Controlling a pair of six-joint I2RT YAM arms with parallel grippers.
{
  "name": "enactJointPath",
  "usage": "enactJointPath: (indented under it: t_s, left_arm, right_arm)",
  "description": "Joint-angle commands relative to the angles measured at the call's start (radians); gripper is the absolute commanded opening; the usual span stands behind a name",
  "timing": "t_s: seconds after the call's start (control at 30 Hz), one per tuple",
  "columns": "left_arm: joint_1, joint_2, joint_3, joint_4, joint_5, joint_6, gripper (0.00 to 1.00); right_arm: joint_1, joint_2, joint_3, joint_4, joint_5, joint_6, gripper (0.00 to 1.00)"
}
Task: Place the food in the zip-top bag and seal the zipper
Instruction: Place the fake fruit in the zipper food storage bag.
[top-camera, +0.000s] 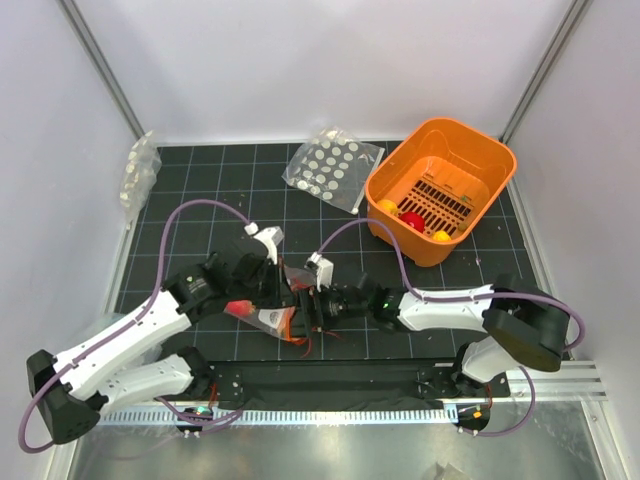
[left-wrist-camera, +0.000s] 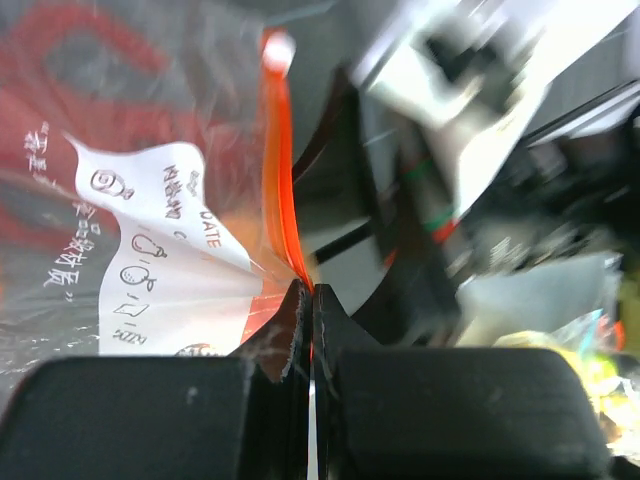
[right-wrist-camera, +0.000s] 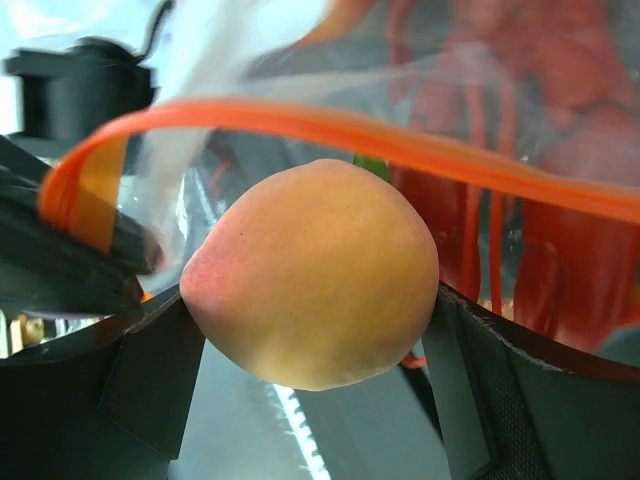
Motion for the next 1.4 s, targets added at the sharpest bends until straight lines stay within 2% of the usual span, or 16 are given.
enactJointPath:
  t_s: [0.0, 0.13, 0.33, 0.4, 0.5, 0.63, 0.73, 0.83, 0.9, 0.97, 1.07, 1.1, 1.13, 1.27, 1.37]
  left_arm:
    - [0.006, 0.025, 0.1, 0.093, 0.017, -0.032, 0.0]
    - [0.006, 0.073, 0.183, 0.114, 0.06, -0.062, 0.0]
    - [0.004, 0.144, 0.29, 0.194, 0.146, -0.174, 0.0]
    - [0.004, 0.166, 0.292, 0.281, 0.179, -0.234, 0.0]
    - [-0.005, 0.206, 0.286, 0.424, 0.225, -0.361, 0.0]
    - [-0.052, 0.272, 0.316, 0.545, 0.231, -0.478, 0.0]
    - [-0.065, 0.302, 0.291, 0.685, 0.237, -0.593, 0.0]
    - [-0.059, 0.302, 0.205, 0.812, 0.214, -0.742, 0.0]
    - [-0.051, 0.3, 0.087, 0.961, 0.206, -0.841, 0.0]
    - [-0.048, 0.305, 0.025, 1.03, 0.209, -0.862, 0.0]
    - [-0.048, 0.3, 0.019, 0.983, 0.208, -0.823, 0.0]
    - [-0.046, 0.297, 0.019, 0.974, 0.206, -0.816, 0.0]
    - [-0.043, 0.294, 0.017, 0.969, 0.203, -0.817, 0.0]
    - [-0.024, 0.283, 0.001, 0.961, 0.199, -0.84, 0.0]
    - [-0.008, 0.273, -0.018, 0.964, 0.191, -0.872, 0.0]
  right_arm:
    - [0.017, -0.048, 0.057, 0.093, -0.047, 0.002, 0.59]
    - [0.015, -0.114, 0.092, -0.032, -0.02, -0.044, 0.58]
    - [-0.028, -0.347, 0.152, -0.282, 0.095, -0.134, 0.54]
    - [-0.042, -0.428, 0.2, -0.367, 0.129, -0.17, 0.53]
    - [-0.063, -0.502, 0.297, -0.591, 0.193, -0.249, 0.52]
    - [-0.075, -0.517, 0.425, -0.914, 0.247, -0.345, 0.49]
    - [-0.075, -0.536, 0.45, -1.005, 0.282, -0.38, 0.49]
    - [-0.078, -0.572, 0.392, -0.967, 0.307, -0.374, 0.49]
    - [-0.086, -0.565, 0.353, -0.95, 0.313, -0.372, 0.49]
    - [-0.092, -0.536, 0.32, -0.923, 0.3, -0.372, 0.49]
    - [-0.1, -0.496, 0.281, -0.848, 0.283, -0.362, 0.52]
    - [-0.103, -0.487, 0.277, -0.834, 0.284, -0.363, 0.56]
    - [-0.109, -0.478, 0.274, -0.814, 0.287, -0.362, 0.67]
    - [-0.152, -0.416, 0.275, -0.775, 0.258, -0.369, 0.78]
    - [-0.167, -0.396, 0.296, -0.761, 0.24, -0.378, 0.93]
